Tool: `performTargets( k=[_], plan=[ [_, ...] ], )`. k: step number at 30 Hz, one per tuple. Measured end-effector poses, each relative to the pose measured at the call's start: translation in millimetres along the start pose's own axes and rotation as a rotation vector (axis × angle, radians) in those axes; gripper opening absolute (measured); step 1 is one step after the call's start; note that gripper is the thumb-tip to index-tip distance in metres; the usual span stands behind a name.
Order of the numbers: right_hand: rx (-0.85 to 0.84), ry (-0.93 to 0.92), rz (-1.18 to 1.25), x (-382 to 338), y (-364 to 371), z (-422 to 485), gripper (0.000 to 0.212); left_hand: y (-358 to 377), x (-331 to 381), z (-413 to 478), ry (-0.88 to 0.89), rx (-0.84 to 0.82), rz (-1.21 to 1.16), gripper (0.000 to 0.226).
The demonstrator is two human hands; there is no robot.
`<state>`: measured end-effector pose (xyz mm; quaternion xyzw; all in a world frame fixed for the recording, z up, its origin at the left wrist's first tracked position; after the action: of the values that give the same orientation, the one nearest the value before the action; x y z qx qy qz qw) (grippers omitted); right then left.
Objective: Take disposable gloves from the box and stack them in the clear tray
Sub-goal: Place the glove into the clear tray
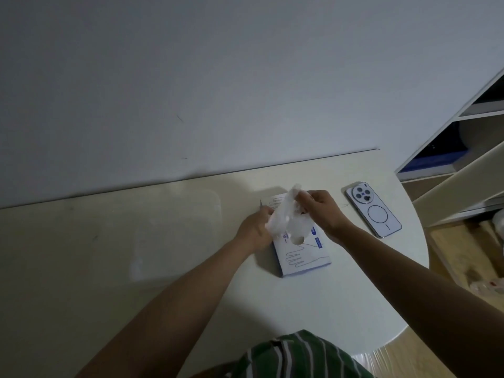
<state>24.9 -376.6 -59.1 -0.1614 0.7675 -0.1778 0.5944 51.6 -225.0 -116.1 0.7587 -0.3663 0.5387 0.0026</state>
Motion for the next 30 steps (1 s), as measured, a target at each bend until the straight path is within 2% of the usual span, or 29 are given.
performTargets(
  k=[2,4,5,7,9,10,12,14,16,18,20,24,27,30],
  plan=[
    [0.01,0.092,0.019,1.3,2.3,-0.6,0.047,-19.3,16.2,-10.9,0.218,-0.011,-0.363,0.042],
    [0.032,0.166,0.001,0.7,8.6,-0.3,0.05,-35.4,31.2,-27.4,0.396,-0.12,-0.548,0.035],
    [0.045,0.186,-0.017,-0.5,11.0,0.0,0.052,-40.3,35.9,-34.5,0.401,-0.168,-0.6,0.034],
    [0.048,0.188,-0.042,-10.7,20.1,0.3,0.051,-53.1,35.5,-44.9,0.331,-0.189,-0.697,0.034],
    [0.022,0.164,-0.027,-23.6,29.5,0.2,0.048,-67.1,24.2,-49.3,0.204,-0.125,-0.863,0.038],
    [0.004,0.149,-0.031,-29.9,34.6,-0.4,0.046,-74.7,17.7,-51.2,0.138,-0.045,-0.934,0.036],
    [-0.027,0.115,-0.046,-39.9,46.9,0.4,0.048,-91.0,5.6,-57.8,0.053,0.163,-0.971,0.018],
    [-0.08,0.069,-0.044,-52.1,60.1,-1.0,0.063,-106.0,-4.0,-65.0,0.021,0.33,-1.0,0.008],
    [-0.187,-0.007,-0.072,-65.6,76.2,-2.4,0.064,-123.4,-13.7,-74.8,0.026,0.449,-0.949,0.011],
    [-0.28,-0.068,-0.073,-77.4,90.7,-5.4,0.04,-137.3,-23.4,-83.3,0.029,0.52,-0.847,0.013],
    [-0.306,-0.066,0.017,-85.5,106.3,-3.1,0.036,-151.1,-36.1,-92.3,0.04,0.593,-0.743,0.016],
    [-0.173,0.007,0.06,-99.5,123.9,3.9,0.022,-178.9,-60.9,-106.9,0.07,0.722,-0.426,0.023],
    [-0.063,0.061,0.043,-101.6,126.0,14.8,0.018,-194.6,-82.0,-120.6,0.043,0.778,-0.317,0.027],
    [-0.001,0.045,-0.043,-106.0,131.1,26.2,0.013,-197.6,-101.4,-121.2,-0.071,0.659,-0.22,0.025]
  ],
)
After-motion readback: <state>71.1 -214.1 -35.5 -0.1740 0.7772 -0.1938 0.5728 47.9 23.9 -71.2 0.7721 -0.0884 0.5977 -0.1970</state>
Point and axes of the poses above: each hand's wrist, its own z-axis towards the middle knuckle, its own y-axis out of the palm, x = y × z, the point moved 4 cm from there along z, towards the middle knuckle, and after that the axes turned 15 degrees about -z, right-handed, at the moved point
